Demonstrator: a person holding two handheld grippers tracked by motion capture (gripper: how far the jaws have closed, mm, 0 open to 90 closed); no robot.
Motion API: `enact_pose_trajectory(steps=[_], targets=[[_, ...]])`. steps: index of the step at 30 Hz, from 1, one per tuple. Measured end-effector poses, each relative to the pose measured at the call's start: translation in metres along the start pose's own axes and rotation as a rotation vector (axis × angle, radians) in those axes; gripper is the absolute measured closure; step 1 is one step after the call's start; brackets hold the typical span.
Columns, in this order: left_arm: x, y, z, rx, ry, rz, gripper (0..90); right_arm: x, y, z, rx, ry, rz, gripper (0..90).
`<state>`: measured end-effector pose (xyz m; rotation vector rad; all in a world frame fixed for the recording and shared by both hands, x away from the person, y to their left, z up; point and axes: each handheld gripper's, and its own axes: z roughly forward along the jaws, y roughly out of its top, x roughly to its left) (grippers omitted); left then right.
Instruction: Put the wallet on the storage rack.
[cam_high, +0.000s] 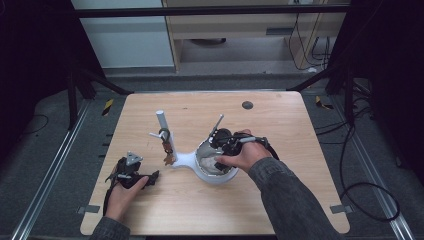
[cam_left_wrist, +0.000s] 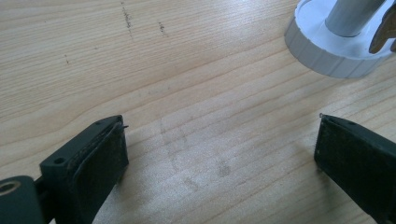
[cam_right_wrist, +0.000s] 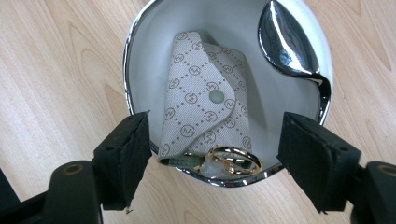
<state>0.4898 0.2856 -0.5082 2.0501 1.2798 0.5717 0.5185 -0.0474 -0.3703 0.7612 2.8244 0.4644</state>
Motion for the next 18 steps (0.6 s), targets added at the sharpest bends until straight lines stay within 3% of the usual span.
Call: enact_pose_trajectory(steps=[18], targets=[[0.000, 0.000, 0.000, -0.001, 0.000, 0.001, 1.9, 0.001, -0.013, -0.018, -0.060, 0.004, 0.020, 18.9]])
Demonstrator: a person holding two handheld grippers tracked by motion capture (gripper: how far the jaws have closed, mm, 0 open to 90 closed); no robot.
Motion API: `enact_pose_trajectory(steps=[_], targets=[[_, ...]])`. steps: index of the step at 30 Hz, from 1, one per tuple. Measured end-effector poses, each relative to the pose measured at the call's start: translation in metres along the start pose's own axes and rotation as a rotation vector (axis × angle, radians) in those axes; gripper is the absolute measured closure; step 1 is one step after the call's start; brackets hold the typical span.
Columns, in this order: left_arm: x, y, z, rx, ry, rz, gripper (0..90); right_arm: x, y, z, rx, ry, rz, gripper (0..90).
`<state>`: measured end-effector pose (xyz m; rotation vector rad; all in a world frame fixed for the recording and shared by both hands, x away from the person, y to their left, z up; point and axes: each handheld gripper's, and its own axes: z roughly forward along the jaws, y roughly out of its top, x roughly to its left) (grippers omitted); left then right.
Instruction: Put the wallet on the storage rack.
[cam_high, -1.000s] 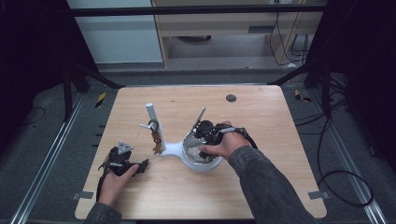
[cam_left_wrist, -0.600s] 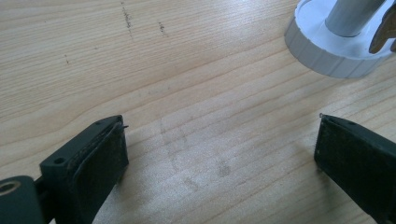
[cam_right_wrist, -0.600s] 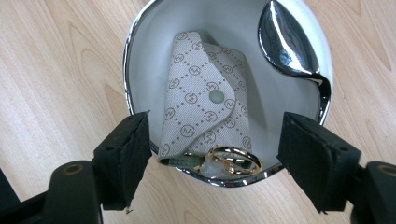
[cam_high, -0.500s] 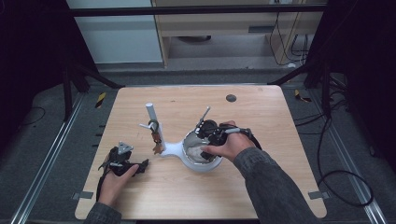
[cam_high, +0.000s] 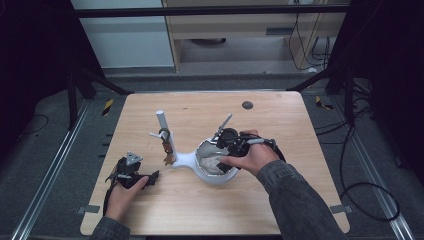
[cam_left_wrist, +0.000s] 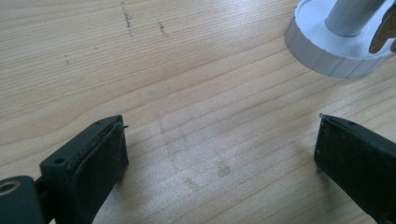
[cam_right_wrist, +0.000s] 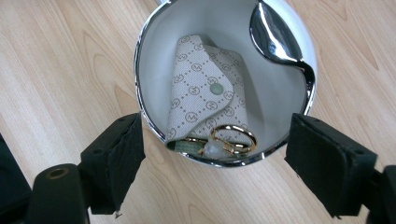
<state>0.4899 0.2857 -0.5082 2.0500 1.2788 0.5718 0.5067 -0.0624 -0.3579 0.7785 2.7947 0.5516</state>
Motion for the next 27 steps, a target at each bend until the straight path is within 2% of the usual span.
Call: enact_pose_trajectory(steps=[10, 15, 27], targets=[[0.000, 0.000, 0.000, 0.000, -0.001, -0.002, 1.9, -0.006, -0.015, -0.010, -0.041, -0.019, 0.037, 13.5], [0.000, 0.000, 0.000, 0.001, 0.000, -0.003, 1.8, -0.013, -0.024, -0.015, -0.089, -0.044, 0.065, 7.3], [0.000, 0.000, 0.000, 0.004, 0.003, -0.004, 1.3, -0.029, -0.045, -0.031, -0.181, -0.083, 0.117, 5.0]])
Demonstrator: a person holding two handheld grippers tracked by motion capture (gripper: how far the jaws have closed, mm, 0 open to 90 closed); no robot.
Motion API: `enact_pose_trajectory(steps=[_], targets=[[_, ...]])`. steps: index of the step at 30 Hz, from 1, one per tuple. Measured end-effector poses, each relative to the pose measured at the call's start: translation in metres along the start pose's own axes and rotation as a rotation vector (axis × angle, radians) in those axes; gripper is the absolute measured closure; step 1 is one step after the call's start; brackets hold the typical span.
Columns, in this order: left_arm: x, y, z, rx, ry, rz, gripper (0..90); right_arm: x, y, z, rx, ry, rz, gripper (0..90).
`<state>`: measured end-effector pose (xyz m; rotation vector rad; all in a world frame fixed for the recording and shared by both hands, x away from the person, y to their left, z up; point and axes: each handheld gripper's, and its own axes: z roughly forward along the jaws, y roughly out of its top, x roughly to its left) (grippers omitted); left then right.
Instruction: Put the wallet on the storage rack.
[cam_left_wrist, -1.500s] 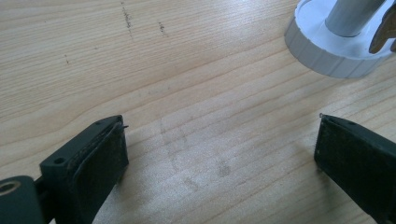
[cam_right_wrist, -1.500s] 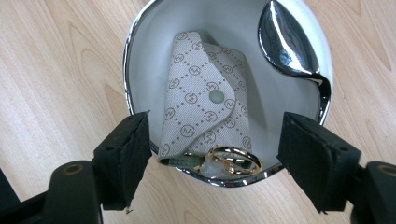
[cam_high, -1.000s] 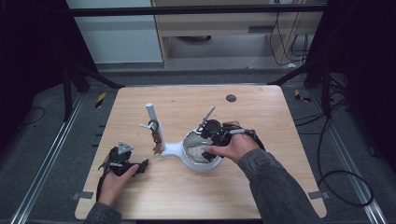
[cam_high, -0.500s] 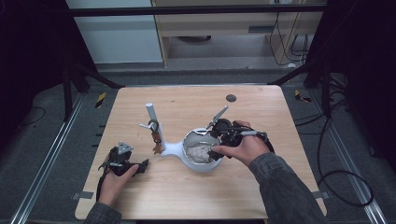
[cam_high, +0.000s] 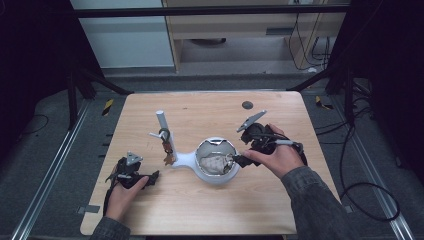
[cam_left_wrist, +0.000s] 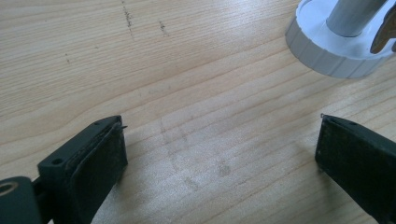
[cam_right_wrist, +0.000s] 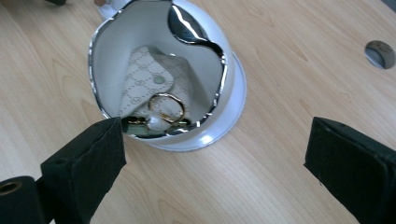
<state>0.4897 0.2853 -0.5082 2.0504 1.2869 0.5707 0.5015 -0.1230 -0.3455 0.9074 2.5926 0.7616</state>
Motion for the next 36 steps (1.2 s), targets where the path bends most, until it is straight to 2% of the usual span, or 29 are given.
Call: enact_pose_trajectory(steps=[5, 16, 26, 36], targets=[[0.000, 0.000, 0.000, 0.000, 0.000, -0.001, 1.2, -0.009, -0.008, -0.003, -0.019, -0.025, 0.020, 5.0], [0.000, 0.000, 0.000, 0.002, 0.002, -0.001, 1.1, -0.026, -0.031, -0.003, -0.057, -0.085, 0.112, 5.2], [0.000, 0.000, 0.000, 0.002, 0.002, -0.002, 1.1, -0.030, -0.048, 0.002, -0.080, -0.088, 0.164, 5.1], [0.000, 0.000, 0.000, 0.002, 0.003, -0.002, 1.1, -0.032, -0.067, 0.013, -0.099, -0.096, 0.192, 5.0]])
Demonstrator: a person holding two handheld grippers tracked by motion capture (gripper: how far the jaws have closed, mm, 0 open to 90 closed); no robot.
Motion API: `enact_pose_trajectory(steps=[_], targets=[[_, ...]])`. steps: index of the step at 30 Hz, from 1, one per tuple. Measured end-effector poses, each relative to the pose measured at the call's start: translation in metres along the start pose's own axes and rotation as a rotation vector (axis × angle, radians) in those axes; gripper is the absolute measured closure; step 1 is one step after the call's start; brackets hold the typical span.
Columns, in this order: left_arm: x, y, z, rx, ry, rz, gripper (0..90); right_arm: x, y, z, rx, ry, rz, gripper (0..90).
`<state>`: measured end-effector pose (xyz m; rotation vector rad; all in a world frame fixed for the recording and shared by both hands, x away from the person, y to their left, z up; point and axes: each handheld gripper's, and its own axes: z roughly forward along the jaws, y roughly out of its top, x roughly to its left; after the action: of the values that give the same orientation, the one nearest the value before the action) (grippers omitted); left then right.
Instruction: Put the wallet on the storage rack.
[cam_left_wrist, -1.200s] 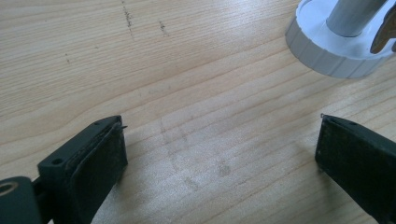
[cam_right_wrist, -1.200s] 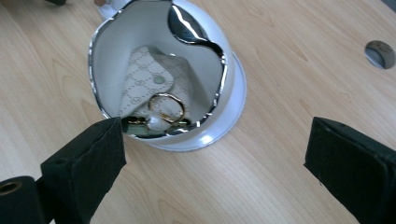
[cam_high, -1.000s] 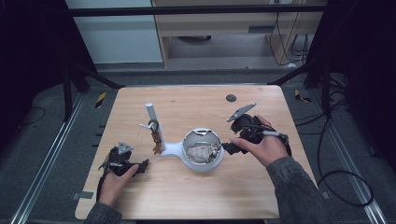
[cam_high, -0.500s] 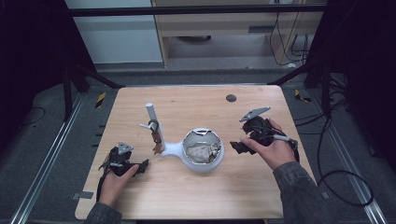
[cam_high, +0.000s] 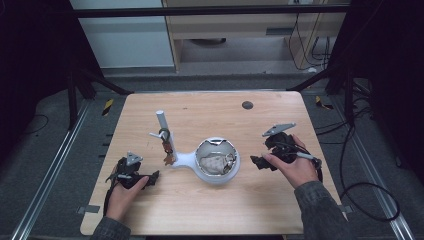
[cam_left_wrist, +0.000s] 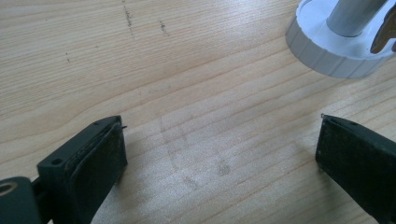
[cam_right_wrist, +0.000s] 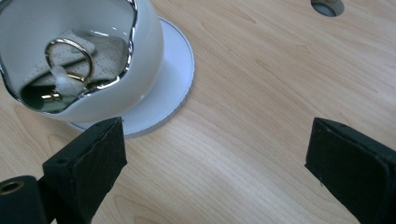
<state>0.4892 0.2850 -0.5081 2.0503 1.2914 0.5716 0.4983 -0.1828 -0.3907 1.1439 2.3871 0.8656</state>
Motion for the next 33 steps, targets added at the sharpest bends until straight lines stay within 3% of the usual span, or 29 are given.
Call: enact_pose_trajectory(steps=[33], targets=[[0.000, 0.000, 0.000, 0.000, 0.000, -0.001, 1.0, -0.016, -0.068, 0.033, 0.035, -0.044, 0.103, 6.6]])
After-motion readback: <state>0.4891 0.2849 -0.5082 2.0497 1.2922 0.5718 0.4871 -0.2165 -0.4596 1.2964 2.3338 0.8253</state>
